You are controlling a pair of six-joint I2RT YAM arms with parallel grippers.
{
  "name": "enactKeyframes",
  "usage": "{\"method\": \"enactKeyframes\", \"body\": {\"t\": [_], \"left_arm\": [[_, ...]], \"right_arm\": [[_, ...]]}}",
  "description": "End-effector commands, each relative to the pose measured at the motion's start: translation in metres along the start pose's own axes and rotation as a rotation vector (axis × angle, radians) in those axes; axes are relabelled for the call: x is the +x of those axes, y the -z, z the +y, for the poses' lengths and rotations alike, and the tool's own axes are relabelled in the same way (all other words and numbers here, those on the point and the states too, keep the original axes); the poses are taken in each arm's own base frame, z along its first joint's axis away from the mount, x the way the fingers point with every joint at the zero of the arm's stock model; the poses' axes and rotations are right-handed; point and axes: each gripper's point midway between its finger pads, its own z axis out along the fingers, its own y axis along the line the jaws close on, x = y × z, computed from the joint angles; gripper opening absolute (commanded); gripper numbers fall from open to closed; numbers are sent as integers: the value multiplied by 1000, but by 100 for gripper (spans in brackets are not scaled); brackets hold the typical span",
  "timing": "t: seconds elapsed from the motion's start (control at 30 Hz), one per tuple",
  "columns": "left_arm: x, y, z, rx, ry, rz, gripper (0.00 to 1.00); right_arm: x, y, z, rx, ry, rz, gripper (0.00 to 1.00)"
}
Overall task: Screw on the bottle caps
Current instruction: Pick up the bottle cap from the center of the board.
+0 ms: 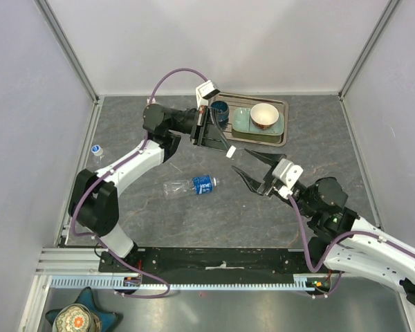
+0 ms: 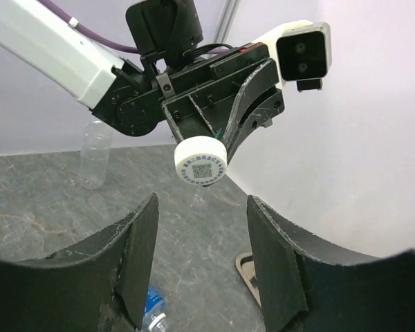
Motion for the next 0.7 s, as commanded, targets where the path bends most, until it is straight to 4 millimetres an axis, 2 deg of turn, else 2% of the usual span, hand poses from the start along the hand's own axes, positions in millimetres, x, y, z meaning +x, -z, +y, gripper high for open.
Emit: {"method": "enactKeyframes", "body": {"t": [0.0, 0.27, 0.47, 0.67], "left_arm": [[5, 2, -41, 49, -84, 14, 2], [10, 3, -36, 30, -64, 4, 2], [14, 4, -33, 16, -63, 4, 2], [13, 3, -30, 10, -52, -2, 2]], "right_arm": [[-34, -7, 4, -50, 55, -129, 60], [-43, -19, 6, -56, 35, -176, 54], [-52, -19, 0, -27, 24, -216, 54], [-55, -24, 5, -57, 6, -219, 53]]}}
